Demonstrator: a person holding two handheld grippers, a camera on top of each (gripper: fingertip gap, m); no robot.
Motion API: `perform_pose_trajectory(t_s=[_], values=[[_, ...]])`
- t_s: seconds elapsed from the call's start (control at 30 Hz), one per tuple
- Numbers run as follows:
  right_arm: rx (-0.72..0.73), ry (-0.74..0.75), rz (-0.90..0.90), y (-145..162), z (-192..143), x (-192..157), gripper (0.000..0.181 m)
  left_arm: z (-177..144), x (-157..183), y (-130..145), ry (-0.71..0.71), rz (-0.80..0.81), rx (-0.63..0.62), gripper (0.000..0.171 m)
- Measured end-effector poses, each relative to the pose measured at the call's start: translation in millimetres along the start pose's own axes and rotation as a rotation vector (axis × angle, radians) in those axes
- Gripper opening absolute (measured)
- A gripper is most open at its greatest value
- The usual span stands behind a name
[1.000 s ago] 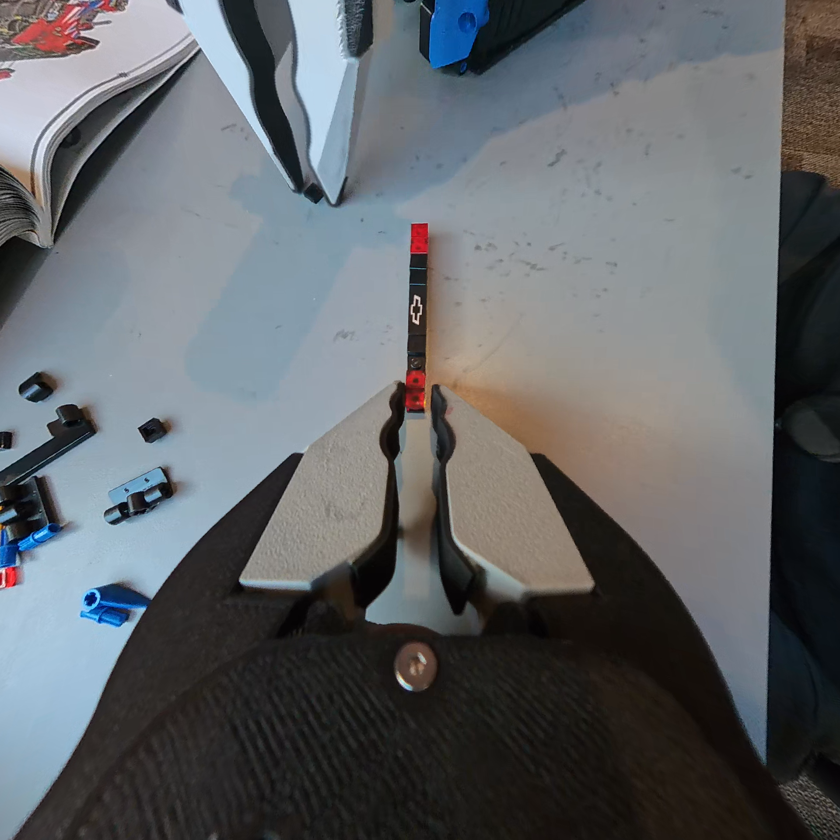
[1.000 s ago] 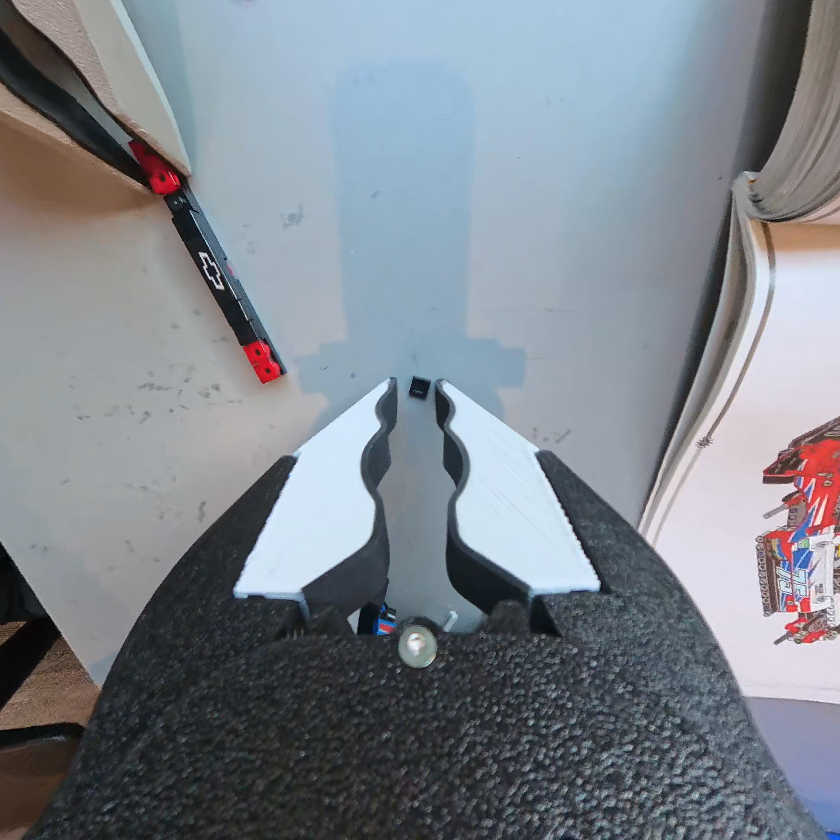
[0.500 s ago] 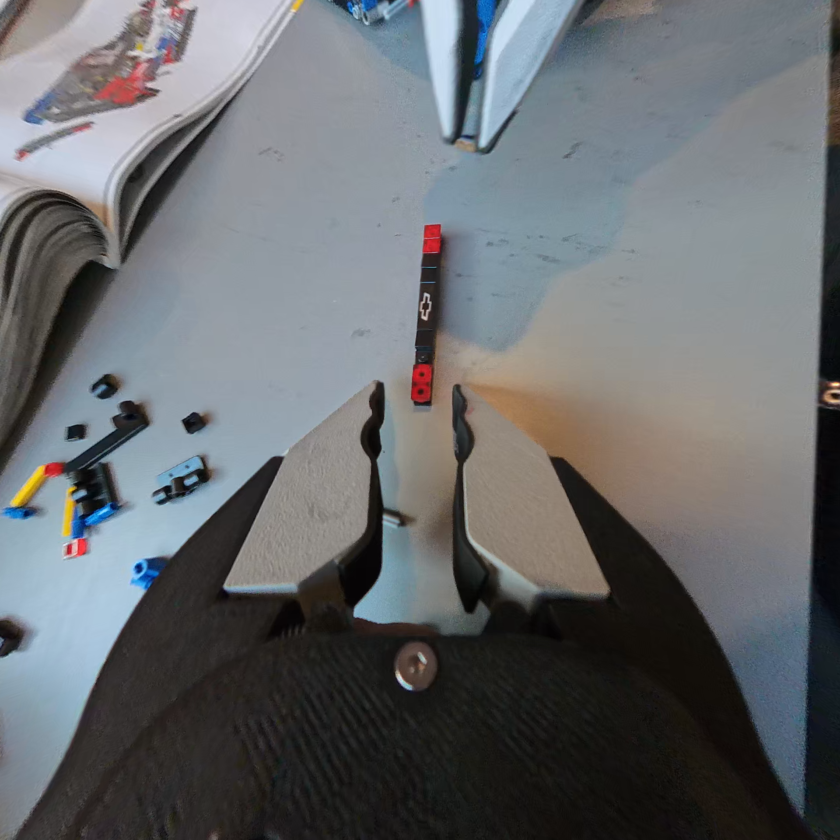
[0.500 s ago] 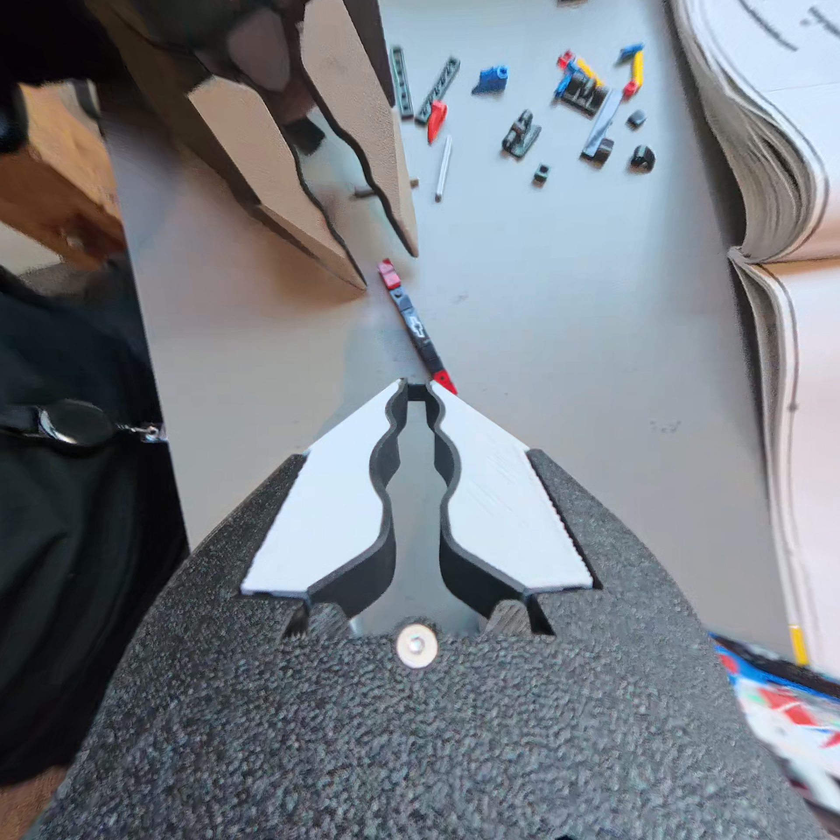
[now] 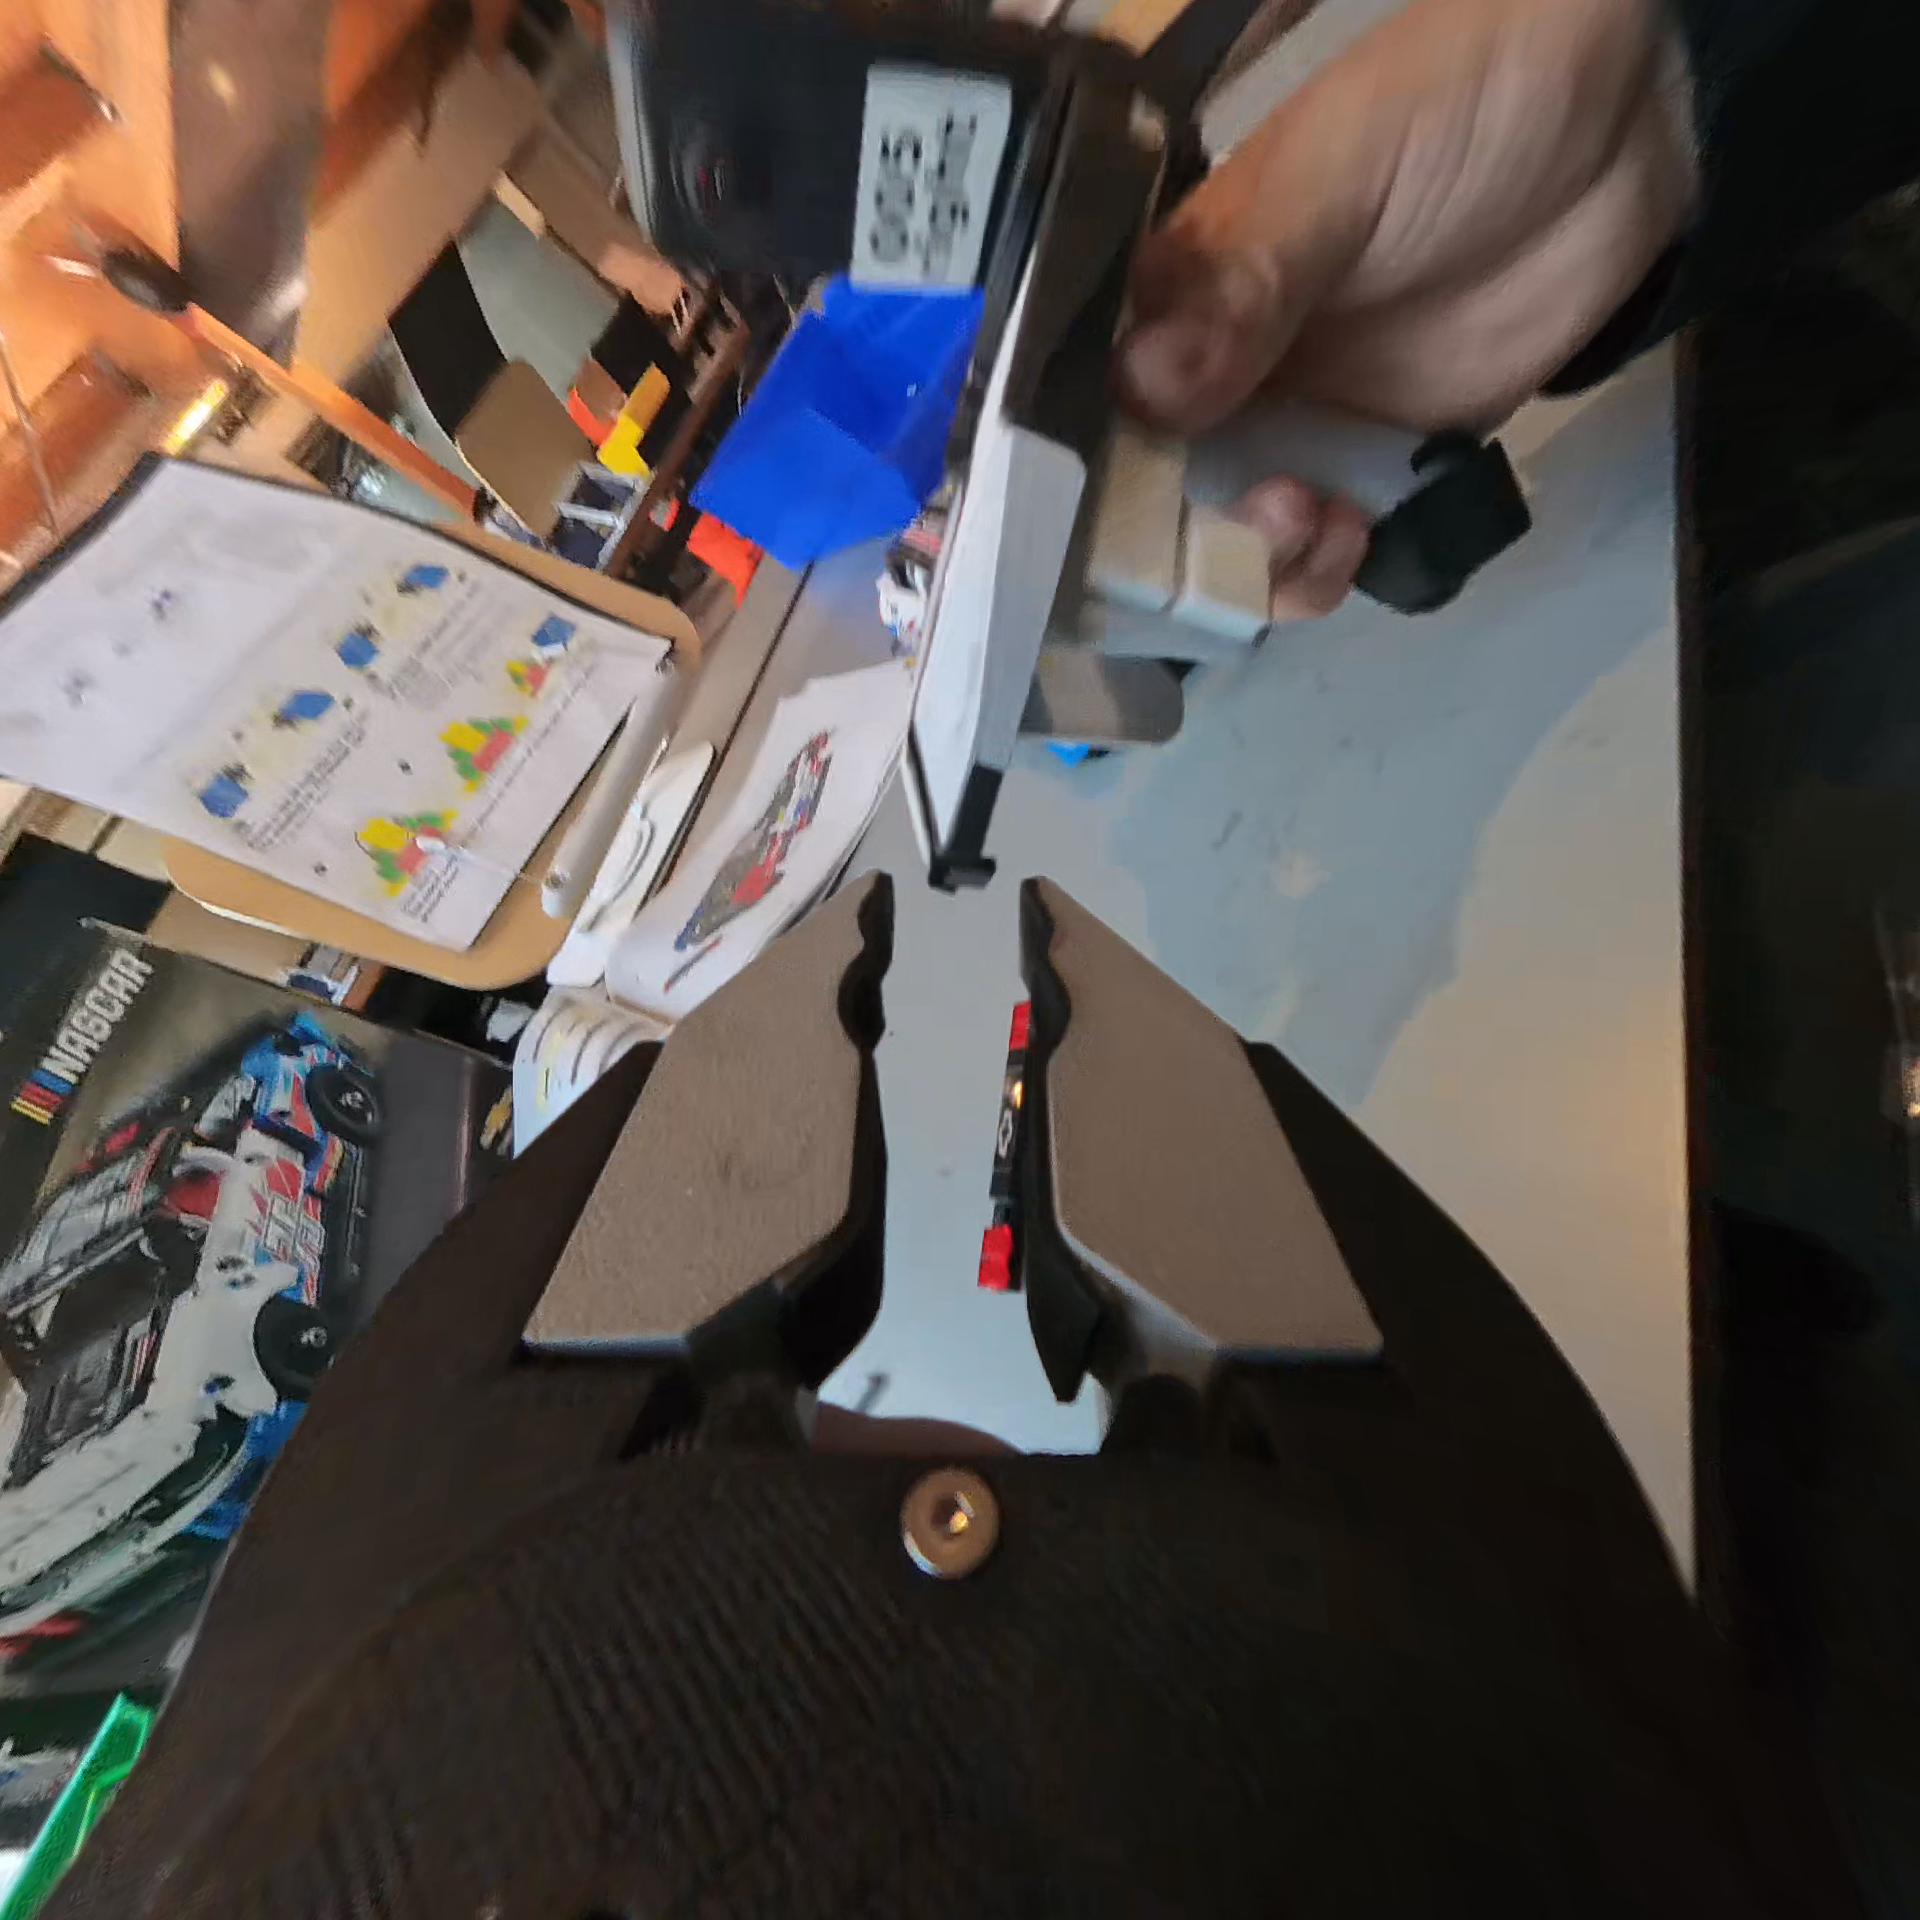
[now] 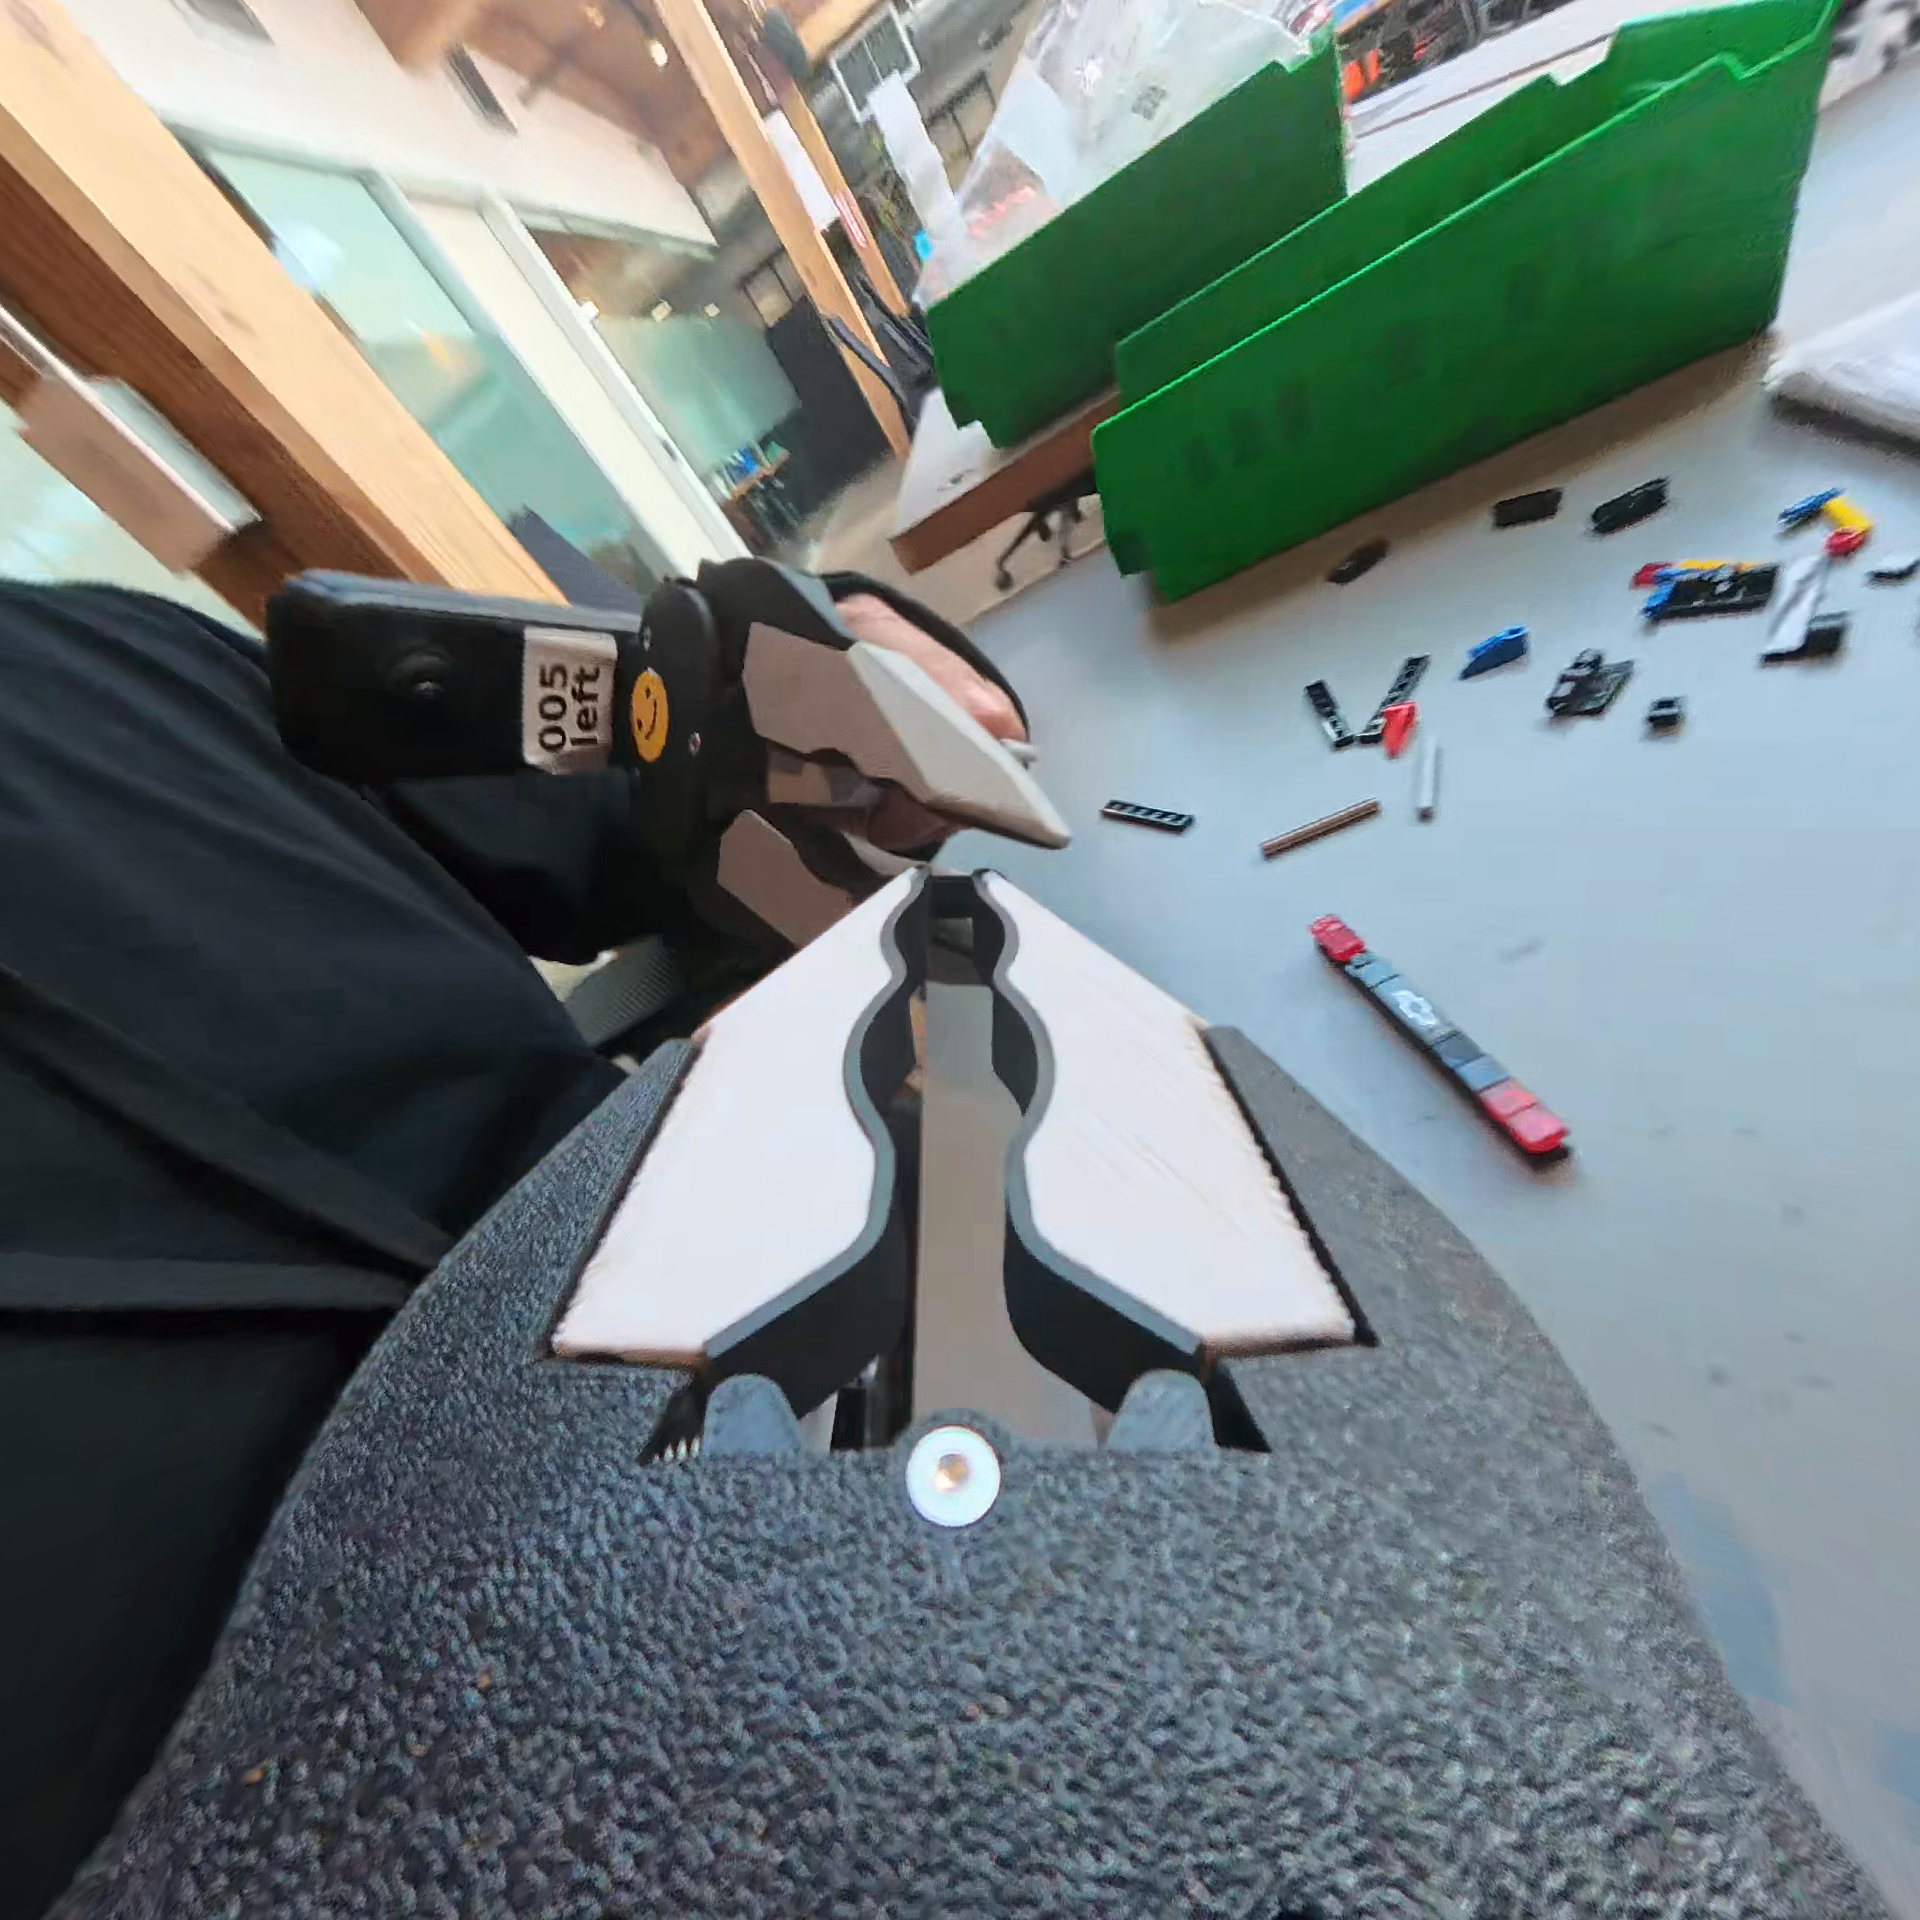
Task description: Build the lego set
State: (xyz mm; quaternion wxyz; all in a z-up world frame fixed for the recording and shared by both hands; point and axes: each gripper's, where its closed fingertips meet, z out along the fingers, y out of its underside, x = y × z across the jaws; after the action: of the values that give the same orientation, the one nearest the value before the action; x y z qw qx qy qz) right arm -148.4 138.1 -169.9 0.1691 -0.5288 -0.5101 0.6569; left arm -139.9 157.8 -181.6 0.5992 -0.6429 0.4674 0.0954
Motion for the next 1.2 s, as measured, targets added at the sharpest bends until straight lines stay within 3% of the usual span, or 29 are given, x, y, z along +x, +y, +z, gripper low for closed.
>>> perform_pose_trajectory(t_s=[0.1, 0.33, 0.57, 0.73, 1.07, 1.2], values=[[0.026, -0.063, 0.112, 4.0, -2.4, -0.9, 0.006, -1.2, 4.8, -12.4, 0.014, 0.008, 0.056, 0.009], [0.057, -0.122, 0.272, 9.4, -6.8, 9.6, 0.006, 3.3, 9.2, -2.9, 0.041, -0.032, 0.053, 0.006], [0.06, -0.166, 0.331, 9.9, -4.1, 13.9, 0.006, 0.9, 9.0, 1.7, 0.084, -0.087, 0.083, 0.005], [0.031, -0.221, 0.356, 10.2, -2.0, 7.6, 0.006, -10.1, 12.2, -4.9, 0.15, -0.088, 0.172, 0.006], [0.002, -0.243, 0.411, 17.8, 4.7, 8.2, 0.006, -14.3, 15.6, 1.8, 0.212, -0.117, 0.182, 0.002], [-0.012, -0.271, 0.427, 20.4, 8.1, 4.8, 0.006, -15.1, 15.3, 1.3, 0.221, -0.123, 0.185, 0.013]])
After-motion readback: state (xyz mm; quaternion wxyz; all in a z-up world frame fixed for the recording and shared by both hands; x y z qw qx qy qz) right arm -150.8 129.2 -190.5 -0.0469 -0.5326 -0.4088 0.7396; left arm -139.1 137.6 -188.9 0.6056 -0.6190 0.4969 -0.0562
